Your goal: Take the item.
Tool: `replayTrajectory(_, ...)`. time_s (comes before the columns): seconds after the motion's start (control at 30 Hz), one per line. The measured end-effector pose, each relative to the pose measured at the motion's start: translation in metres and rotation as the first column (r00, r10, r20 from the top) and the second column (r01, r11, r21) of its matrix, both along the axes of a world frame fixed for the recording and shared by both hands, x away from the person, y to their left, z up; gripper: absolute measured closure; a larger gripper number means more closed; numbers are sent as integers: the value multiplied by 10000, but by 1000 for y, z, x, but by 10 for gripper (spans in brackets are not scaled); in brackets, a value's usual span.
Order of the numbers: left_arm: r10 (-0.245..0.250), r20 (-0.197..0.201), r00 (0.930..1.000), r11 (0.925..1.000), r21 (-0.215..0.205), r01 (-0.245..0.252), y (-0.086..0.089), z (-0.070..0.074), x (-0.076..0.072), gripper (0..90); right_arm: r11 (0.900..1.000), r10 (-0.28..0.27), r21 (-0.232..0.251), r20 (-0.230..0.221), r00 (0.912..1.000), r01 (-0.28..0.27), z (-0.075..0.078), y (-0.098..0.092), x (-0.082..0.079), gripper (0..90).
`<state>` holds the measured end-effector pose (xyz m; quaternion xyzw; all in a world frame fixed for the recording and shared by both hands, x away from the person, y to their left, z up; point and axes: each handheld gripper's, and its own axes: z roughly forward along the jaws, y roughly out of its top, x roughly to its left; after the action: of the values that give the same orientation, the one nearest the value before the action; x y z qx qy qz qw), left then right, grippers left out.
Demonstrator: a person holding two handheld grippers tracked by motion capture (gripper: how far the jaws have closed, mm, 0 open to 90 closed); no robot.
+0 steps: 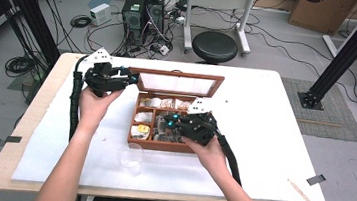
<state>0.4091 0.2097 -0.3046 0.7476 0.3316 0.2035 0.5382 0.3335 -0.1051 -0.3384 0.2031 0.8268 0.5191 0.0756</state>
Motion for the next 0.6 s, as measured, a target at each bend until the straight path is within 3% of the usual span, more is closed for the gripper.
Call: replayTrajectory(0.6, -19, 6, 10000, 10000, -56, 19, 0, -1, 0, 600, 9920, 1242, 185, 261, 9919, -1247, -2, 34, -26, 900)
